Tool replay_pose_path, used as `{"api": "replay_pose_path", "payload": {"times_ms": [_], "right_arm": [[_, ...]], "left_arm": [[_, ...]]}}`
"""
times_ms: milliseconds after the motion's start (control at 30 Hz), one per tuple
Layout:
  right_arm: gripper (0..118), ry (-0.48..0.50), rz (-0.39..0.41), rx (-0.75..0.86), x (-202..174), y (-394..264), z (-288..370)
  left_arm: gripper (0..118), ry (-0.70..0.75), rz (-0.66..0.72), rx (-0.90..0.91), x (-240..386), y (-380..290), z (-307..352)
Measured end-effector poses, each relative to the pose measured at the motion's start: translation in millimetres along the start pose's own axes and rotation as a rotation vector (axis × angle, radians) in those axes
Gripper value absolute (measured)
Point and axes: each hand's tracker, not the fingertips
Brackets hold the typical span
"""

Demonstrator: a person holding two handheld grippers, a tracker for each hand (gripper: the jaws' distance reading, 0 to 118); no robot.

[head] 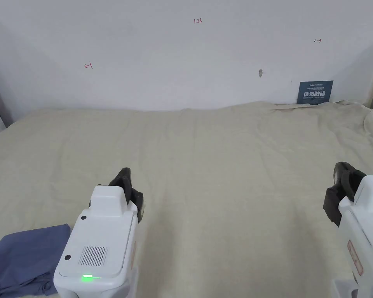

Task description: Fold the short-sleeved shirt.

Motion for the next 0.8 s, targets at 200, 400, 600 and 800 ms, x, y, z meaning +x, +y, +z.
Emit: {"api": "replay_pose_path", "payload": {"times_ms": [200,400,600,800], "right_arm": [[0,-0.001,0.001,-0.001,-0.8,0.0,-0.4],[0,-0.002,0.004,-0.001,-1.1,-0.1,-0.8],[23,-0.012,0.004,0.006,-0.2,-0.6,-0.1],[107,-0.011,-0.011,0.000,0.9,-2.1,-0.1]], "left_arm": [[0,-0.004,-0.005,-0.003,0.0,-0.4,-0.7],[0,0.001,-0.007,-0.005,-0.6,-0.4,-1.7],[16,0.003,-0.001,0.002,-2.3,-0.9,-1.2],[115,0.001,0.026,-0.029,-6.1,-1.4,-4.7]]}}
